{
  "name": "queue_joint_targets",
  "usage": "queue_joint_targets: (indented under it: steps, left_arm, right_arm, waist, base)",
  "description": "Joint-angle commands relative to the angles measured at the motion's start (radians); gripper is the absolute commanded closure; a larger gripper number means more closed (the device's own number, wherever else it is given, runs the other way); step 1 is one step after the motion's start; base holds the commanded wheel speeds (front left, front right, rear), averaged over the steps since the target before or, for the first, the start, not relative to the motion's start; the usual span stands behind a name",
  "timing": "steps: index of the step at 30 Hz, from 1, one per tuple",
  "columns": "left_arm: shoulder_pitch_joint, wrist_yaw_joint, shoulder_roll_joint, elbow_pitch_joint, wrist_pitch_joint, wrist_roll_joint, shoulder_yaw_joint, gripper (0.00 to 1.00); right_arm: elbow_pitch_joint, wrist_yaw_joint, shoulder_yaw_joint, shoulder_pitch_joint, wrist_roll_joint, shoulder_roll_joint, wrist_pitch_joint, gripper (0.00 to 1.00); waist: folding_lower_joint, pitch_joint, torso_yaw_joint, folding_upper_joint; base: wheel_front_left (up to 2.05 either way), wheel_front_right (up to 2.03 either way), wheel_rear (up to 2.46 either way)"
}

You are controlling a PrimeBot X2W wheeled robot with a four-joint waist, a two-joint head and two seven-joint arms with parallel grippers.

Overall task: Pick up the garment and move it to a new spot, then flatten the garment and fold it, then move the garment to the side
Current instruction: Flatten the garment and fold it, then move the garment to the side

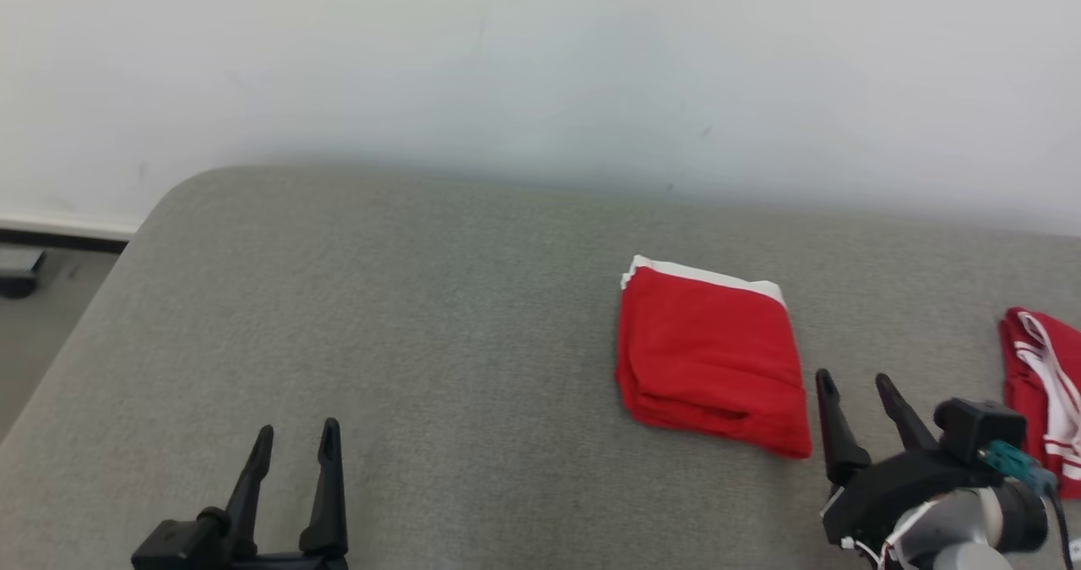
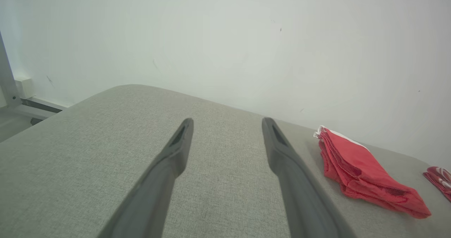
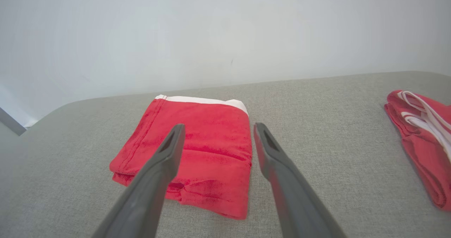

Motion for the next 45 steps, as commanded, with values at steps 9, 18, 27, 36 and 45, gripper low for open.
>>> queue_joint_targets:
  steps: [9, 18, 27, 36, 45]
  left_arm:
    - [0.046, -0.123, -0.079, 0.014, -0.003, 0.072, 0.158, 0.0]
    - [0.1, -0.168, -0.085, 0.069, -0.003, 0.229, 0.187, 0.0]
    - [0.149, -0.161, -0.106, 0.162, -0.003, 0.238, 0.236, 0.0]
    - [0.12, -0.162, -0.094, 0.205, -0.003, 0.23, 0.245, 0.0]
    - [0.117, -0.159, -0.1, 0.205, -0.003, 0.23, 0.238, 0.0]
  right_arm:
    - [-0.046, -0.002, -0.059, 0.118, 0.017, 0.002, -0.054, 0.0]
    - [-0.049, -0.002, -0.037, 0.175, 0.02, 0.002, -0.063, 0.0]
    - [-0.044, -0.002, -0.055, 0.226, -0.012, 0.002, -0.033, 0.0]
    - [-0.078, -0.002, -0.045, 0.228, -0.013, 0.002, -0.001, 0.0]
    - [-0.104, -0.002, -0.048, 0.237, 0.001, 0.002, 0.019, 0.0]
  waist:
    - [0.0002, -0.064, -0.117, 0.0]
    - [0.0002, -0.077, -0.146, 0.0]
    - [0.0002, -0.086, -0.146, 0.0]
    - [0.0002, -0.078, -0.136, 0.0]
    - [0.0002, -0.071, -0.126, 0.0]
  base:
    - [0.0, 0.0, 0.0]
    - [0.0, 0.0, 0.0]
    - [0.0, 0.0, 0.0]
    - [0.0, 0.0, 0.0]
    - [0.0, 0.0, 0.0]
